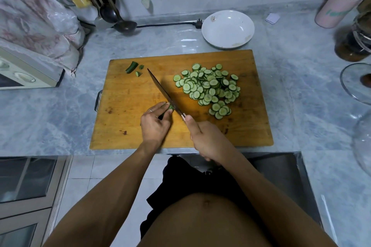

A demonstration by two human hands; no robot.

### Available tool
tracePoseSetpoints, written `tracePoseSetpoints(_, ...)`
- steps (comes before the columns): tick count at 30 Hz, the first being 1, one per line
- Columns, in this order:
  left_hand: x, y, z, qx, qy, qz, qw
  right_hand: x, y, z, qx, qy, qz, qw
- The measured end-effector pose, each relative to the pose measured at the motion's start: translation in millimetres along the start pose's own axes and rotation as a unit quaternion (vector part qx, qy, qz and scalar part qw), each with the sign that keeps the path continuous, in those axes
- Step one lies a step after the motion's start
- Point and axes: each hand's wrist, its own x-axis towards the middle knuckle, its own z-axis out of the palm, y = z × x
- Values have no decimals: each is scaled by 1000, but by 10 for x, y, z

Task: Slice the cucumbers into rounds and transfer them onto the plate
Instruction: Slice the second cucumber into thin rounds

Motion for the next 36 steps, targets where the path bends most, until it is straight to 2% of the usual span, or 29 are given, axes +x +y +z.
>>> tracePoseSetpoints(4,-9,7,0,-4,-1,-8,1000,35,-3,-19,5,-13,13,1000)
tracePoseSetpoints(8,-16,-1,1,8,6,18,1000,132,-34,-54,-3,-25,27,999)
tracePoseSetpoints(12,-23,-25,13,11,0,30,999,234,-47,-17,68,-34,62,995)
tracePoseSetpoints(16,-18,-2,35,13,5,23,1000,351,-58,68,88,-28,87,992)
tracePoseSetpoints(23,0,-11,8,15,-11,4,1000,358,-24,147,22,12,60,998)
tracePoseSetpoints(30,6,-12,-38,30,-30,18,999,365,55,73,-12,34,37,999)
tracePoseSetpoints(36,-39,-19,-50,15,-4,17,1000,343,112,-72,-3,42,53,998)
